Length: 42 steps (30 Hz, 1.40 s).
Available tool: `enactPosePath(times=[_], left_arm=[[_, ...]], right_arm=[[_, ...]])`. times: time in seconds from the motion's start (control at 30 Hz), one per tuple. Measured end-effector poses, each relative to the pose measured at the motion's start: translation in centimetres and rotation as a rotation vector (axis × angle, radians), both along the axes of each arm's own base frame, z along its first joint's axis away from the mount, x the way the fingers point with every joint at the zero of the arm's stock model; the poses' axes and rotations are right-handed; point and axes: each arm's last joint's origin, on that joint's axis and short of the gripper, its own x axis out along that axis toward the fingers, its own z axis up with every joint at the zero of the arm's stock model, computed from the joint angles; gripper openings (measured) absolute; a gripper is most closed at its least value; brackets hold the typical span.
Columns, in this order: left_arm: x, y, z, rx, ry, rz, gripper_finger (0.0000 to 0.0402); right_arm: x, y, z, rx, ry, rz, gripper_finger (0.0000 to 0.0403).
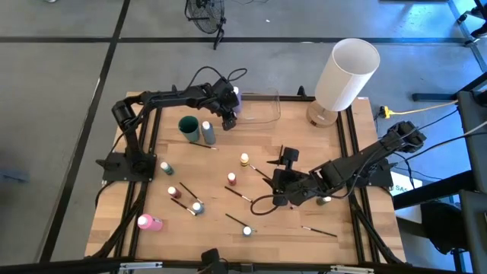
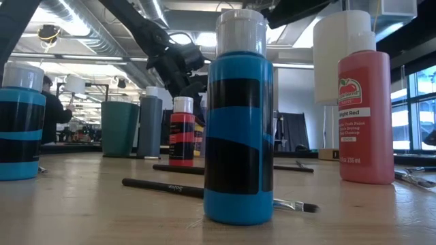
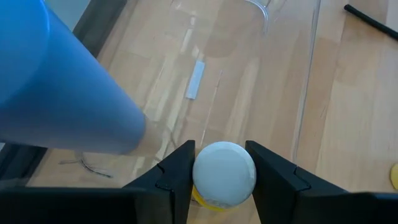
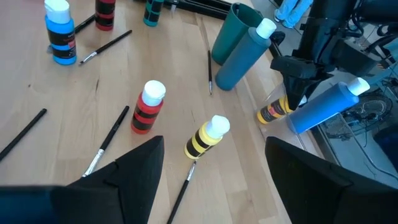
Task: Pick & Place Paint Supplies
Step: Put the yellow paint bottle into the transparent bin, then put the silver paint brush into the green cup
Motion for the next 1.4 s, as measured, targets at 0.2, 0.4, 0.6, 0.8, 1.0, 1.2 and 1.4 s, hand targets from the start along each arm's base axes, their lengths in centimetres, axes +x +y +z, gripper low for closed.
enactPosePath(times=[0.2,0.4,0.6,0.8,1.0,1.2,1.4], left_arm=[[0.0,0.0,0.0,-0.007,0.000,0.009,0.0139],[0.0,0.0,0.1,-0.005,0.003,0.005,0.0149],[0.0,-0.5,0.2,-0.006,0.012,-0.015,0.0163],[0.3,-1.5,1.2,0.016,-0.010,-0.060,0.0181],[0.1,-2.0,2.5,0.103,0.004,-0.049,0.0191],[-1.0,-3.5,6.7,0.199,-0.096,-0.086,0.0191],[-3.6,-6.4,12.0,0.259,-0.217,-0.100,0.0191]], right_arm=[[0.0,0.0,0.0,0.000,0.000,0.000,0.0284],[0.0,0.0,0.0,0.002,0.000,0.001,0.0284],[0.0,0.0,0.0,0.001,0.001,0.001,0.0284],[0.0,0.0,0.0,0.012,0.006,0.012,0.0284],[0.0,0.1,0.0,0.013,0.005,0.012,0.0284],[0.0,0.0,0.0,0.013,0.005,0.012,0.0284],[0.0,0.0,0.0,0.007,0.007,0.016,0.0284]])
